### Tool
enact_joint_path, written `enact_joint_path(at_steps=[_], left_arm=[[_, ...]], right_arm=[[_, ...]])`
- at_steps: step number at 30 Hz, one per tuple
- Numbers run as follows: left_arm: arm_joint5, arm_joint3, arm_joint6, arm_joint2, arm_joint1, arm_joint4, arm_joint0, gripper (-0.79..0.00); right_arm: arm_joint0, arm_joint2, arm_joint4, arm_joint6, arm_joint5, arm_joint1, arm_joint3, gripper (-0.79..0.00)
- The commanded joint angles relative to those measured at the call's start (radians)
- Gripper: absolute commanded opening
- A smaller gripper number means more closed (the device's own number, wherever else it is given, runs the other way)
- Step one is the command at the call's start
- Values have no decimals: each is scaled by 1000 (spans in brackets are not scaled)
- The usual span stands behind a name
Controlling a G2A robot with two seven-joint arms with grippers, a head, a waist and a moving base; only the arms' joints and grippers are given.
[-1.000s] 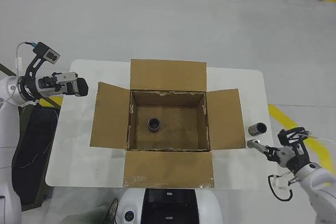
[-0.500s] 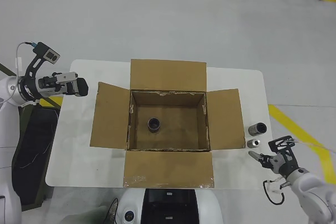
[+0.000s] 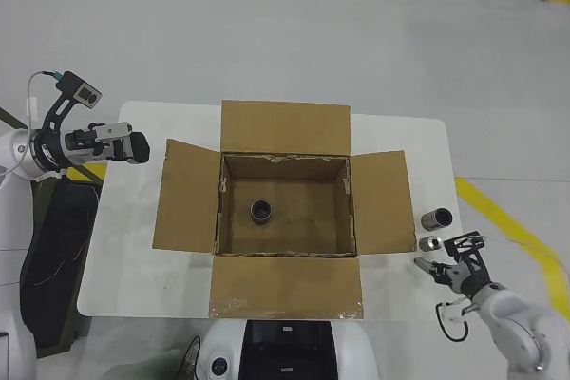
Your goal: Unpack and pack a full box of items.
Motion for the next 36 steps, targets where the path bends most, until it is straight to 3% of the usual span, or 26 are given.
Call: enact_joint_path(at_steps=[1,15,22,30,36], left_arm=[[0,0,0,0,0,0,0,0],[0,0,0,0,0,0,0,0],[0,0,0,0,0,0,0,0],[0,0,0,0,0,0,0,0],[0,0,0,0,0,0,0,0]], right_arm=[[13,-11,-4,-1,3,0,18,-71],[73,-55,15,-16,41,0,98,-132],[94,-72,21,-24,48,0,123,-274],[110,-85,24,-38,59,1,146,-363],[122,-93,20,-48,74,1,170,-354]])
